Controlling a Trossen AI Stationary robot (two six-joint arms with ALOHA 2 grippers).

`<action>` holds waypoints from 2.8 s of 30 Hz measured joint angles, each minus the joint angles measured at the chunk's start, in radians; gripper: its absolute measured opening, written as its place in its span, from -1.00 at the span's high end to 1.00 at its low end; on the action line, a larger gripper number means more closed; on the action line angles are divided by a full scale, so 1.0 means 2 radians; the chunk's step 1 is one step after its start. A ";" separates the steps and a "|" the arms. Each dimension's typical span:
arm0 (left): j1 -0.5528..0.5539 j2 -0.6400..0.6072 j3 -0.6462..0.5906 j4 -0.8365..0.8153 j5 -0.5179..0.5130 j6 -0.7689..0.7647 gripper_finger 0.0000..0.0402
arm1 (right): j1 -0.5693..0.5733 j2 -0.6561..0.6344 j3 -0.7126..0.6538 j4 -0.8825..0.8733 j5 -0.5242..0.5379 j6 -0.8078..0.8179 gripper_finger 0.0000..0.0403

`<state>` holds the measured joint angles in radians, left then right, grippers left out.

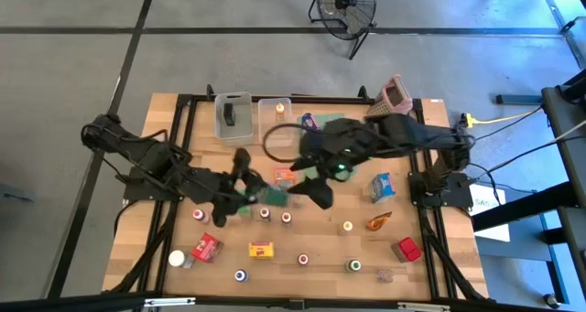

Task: Pick & Place Kitchen Items
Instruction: Put the green spice bottle into the gray bin

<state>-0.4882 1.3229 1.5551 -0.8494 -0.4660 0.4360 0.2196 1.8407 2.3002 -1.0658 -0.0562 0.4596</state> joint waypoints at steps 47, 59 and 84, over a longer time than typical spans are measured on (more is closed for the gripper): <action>0.645 0.182 0.069 -0.232 0.227 -0.002 0.01 | 0.075 -0.044 -0.001 -0.190 0.131 -0.126 -0.54; 0.670 0.182 -0.010 -0.186 0.242 0.055 0.01 | 0.022 -0.044 -0.001 -0.186 0.121 -0.174 -0.54; 0.709 0.182 -0.079 -0.103 0.212 0.136 0.01 | -0.040 -0.044 -0.001 -0.186 0.067 -0.212 -0.54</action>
<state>0.9290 1.6867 1.3972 -1.0547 -0.0429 0.7079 0.1388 1.7531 2.2986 -1.4370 0.0772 0.0360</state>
